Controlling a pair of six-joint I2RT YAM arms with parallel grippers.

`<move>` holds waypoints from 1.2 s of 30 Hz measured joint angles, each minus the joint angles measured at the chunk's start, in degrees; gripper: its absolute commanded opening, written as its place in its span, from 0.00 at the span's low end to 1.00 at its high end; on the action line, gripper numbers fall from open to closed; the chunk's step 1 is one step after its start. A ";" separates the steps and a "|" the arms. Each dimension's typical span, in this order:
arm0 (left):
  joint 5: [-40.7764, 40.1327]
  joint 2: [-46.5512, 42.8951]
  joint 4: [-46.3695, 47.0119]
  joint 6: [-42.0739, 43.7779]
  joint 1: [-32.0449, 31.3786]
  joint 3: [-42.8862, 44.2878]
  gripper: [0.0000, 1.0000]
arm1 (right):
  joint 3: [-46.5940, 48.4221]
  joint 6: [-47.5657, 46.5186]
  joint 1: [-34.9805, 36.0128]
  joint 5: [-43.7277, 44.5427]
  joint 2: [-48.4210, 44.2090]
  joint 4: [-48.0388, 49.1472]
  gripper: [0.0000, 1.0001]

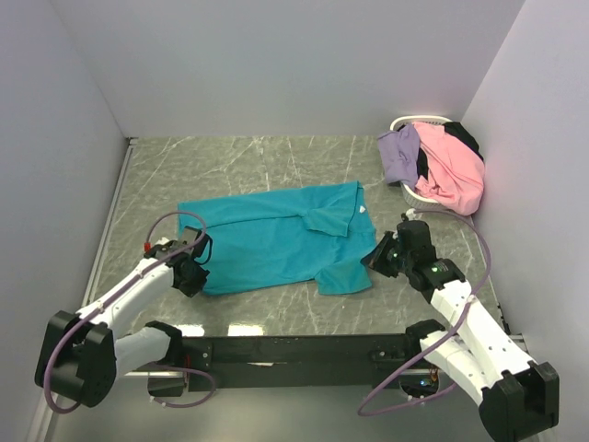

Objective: Fold and stack the t-shirts
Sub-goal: Fold the tshirt

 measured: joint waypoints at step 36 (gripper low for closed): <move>-9.77 35.36 -0.26 13.03 8.22 31.80 0.25 | 33.40 -6.23 -2.60 1.09 43.58 4.44 0.00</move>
